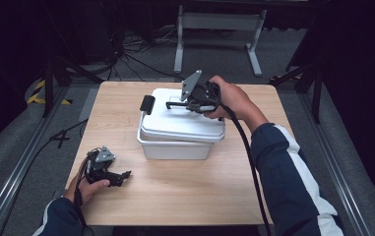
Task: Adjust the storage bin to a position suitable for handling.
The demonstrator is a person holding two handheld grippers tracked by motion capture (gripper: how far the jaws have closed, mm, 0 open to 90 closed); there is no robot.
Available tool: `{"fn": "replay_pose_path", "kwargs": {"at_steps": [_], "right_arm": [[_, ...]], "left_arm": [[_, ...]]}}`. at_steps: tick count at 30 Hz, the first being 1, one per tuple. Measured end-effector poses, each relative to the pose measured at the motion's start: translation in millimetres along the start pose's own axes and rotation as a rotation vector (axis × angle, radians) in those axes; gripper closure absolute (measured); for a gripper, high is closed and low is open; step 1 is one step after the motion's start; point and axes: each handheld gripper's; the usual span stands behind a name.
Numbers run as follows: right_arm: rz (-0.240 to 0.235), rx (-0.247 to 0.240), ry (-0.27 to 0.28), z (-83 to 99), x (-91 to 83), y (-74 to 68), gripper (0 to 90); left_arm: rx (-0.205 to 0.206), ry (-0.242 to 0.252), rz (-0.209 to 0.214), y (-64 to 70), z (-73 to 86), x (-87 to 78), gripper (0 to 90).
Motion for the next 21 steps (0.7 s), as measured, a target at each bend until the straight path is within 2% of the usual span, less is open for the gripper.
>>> {"fn": "replay_pose_path", "kwargs": {"at_steps": [1,5,6,8,9,16,20,21], "right_arm": [[-0.001,-0.014,0.007,2.0,-1.8,0.4,84.3],[0.006,-0.012,0.013,10.4,-13.4,-2.3,84.3],[0.011,-0.027,0.025,12.7,-16.1,-1.3,84.3],[0.016,-0.02,0.03,17.1,-21.9,-2.0,84.3],[0.019,-0.018,0.031,20.2,-26.1,-2.8,84.3],[0.031,-0.015,0.045,37.3,-42.0,-5.5,84.3],[0.05,-0.007,0.044,51.7,-52.4,-5.8,84.3],[0.056,0.002,0.05,59.9,-59.3,-4.6,84.3]], "left_arm": [[0.007,-0.002,-0.001,-0.6,-0.3,-0.2,6.4],[0.001,-0.004,0.002,-0.1,-0.2,-0.3,6.4],[0.0,-0.003,0.002,-0.1,-0.2,-0.3,6.4],[0.01,0.0,-0.001,-0.7,-0.1,-0.4,6.4],[-0.007,0.007,-0.002,0.5,0.5,0.1,6.5],[-0.02,0.004,-0.001,1.5,1.0,-0.3,6.4],[-0.014,0.003,-0.002,1.2,0.9,-0.4,6.4],[-0.015,0.003,-0.002,1.2,0.9,-0.4,6.4]]}}
Point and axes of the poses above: each handheld gripper's, and its own axes: x roughly forward along the jaws, z roughly out of its underside, y roughly to its right, and after that the axes turned 5 degrees about y, right-handed
